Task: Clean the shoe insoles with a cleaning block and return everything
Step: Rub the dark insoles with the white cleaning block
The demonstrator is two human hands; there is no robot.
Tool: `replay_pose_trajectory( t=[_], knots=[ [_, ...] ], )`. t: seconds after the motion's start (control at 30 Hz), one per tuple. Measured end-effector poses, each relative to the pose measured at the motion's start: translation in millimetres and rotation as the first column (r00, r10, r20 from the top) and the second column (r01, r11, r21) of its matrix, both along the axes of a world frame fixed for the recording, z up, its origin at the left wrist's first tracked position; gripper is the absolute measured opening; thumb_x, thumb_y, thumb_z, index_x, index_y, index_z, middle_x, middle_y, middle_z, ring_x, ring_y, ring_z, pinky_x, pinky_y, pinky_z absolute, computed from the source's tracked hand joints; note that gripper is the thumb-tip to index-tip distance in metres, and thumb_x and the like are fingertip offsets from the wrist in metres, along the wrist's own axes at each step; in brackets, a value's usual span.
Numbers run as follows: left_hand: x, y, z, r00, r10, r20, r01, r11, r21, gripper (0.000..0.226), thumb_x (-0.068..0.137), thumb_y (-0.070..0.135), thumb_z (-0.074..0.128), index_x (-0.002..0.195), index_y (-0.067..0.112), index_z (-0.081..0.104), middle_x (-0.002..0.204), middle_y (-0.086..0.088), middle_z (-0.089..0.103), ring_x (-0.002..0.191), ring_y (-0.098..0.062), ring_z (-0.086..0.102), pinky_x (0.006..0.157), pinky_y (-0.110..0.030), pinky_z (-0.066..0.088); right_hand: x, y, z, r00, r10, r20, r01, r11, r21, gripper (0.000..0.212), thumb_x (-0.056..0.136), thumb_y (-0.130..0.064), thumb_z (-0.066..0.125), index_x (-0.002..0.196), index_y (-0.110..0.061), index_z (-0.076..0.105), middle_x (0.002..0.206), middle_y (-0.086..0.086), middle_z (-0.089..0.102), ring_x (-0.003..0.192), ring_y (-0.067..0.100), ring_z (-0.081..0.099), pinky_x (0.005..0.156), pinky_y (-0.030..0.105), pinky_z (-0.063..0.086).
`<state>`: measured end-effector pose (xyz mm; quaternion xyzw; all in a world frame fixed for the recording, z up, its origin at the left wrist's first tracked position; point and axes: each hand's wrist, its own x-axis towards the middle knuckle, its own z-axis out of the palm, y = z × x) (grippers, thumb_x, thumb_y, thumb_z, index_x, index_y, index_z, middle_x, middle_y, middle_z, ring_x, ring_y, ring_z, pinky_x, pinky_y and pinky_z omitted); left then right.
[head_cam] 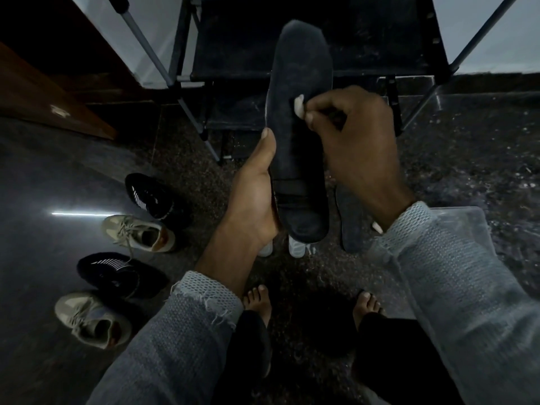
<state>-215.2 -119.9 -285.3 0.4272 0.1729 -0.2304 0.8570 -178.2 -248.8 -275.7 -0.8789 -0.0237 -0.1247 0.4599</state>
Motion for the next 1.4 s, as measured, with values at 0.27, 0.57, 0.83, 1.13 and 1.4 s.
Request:
replay_pose_trajectory(
  t=[0.27, 0.57, 0.83, 1.13, 1.4],
  knots=[
    [12, 15, 7, 0.990, 0.133, 0.046, -0.133, 0.991, 0.008, 0.053, 0.103, 0.047, 0.026, 0.103, 0.009, 0.063, 0.079, -0.004, 0.072, 0.070, -0.014, 0.068, 0.068, -0.024, 0.055, -15, 2, 9, 0.963, 0.186, -0.195, -0.079, 0.887, 0.455, 0.005, 0.088, -0.006, 0.067, 0.086, -0.008, 0.071, 0.076, -0.002, 0.070, 0.068, -0.001, 0.063, 0.064, 0.012, 0.048],
    [11, 15, 12, 0.981, 0.189, 0.042, -0.185, 0.979, -0.088, 0.056, 0.102, 0.051, 0.027, 0.111, 0.006, 0.060, 0.096, -0.011, 0.066, 0.083, -0.023, 0.067, 0.072, -0.033, 0.058, -24, 12, 8, 0.934, 0.250, -0.256, -0.133, 0.907, 0.400, 0.006, 0.087, -0.006, 0.068, 0.084, -0.006, 0.073, 0.074, 0.000, 0.071, 0.062, -0.002, 0.062, 0.058, 0.012, 0.048],
    [6, 4, 6, 0.993, 0.079, 0.090, -0.063, 0.985, -0.162, 0.061, 0.103, 0.049, 0.021, 0.141, 0.007, 0.044, 0.135, -0.010, 0.057, 0.130, -0.026, 0.051, 0.113, -0.042, 0.035, -17, 13, 8, 0.983, 0.134, -0.127, -0.072, 0.911, 0.407, 0.006, 0.087, -0.005, 0.068, 0.088, -0.010, 0.073, 0.084, -0.008, 0.072, 0.084, 0.001, 0.068, 0.081, 0.017, 0.054],
    [15, 19, 3, 0.967, 0.199, 0.161, -0.181, 0.976, -0.122, 0.058, 0.105, 0.042, 0.018, 0.144, 0.004, 0.039, 0.146, -0.008, 0.049, 0.131, -0.018, 0.050, 0.103, -0.035, 0.048, -31, 18, 5, 0.989, 0.131, -0.067, -0.113, 0.967, 0.227, 0.006, 0.088, -0.012, 0.068, 0.091, -0.013, 0.073, 0.089, -0.005, 0.069, 0.086, 0.005, 0.065, 0.080, 0.026, 0.054],
    [13, 22, 8, 0.957, 0.247, 0.153, -0.230, 0.966, -0.118, 0.060, 0.104, 0.047, 0.014, 0.121, 0.010, 0.058, 0.138, -0.002, 0.057, 0.126, -0.016, 0.055, 0.106, -0.026, 0.043, -57, 56, -7, 0.961, 0.272, 0.046, -0.271, 0.962, -0.008, 0.020, 0.092, -0.019, 0.057, 0.092, -0.007, 0.073, 0.090, 0.009, 0.065, 0.078, 0.018, 0.061, 0.070, 0.034, 0.051]
  ],
)
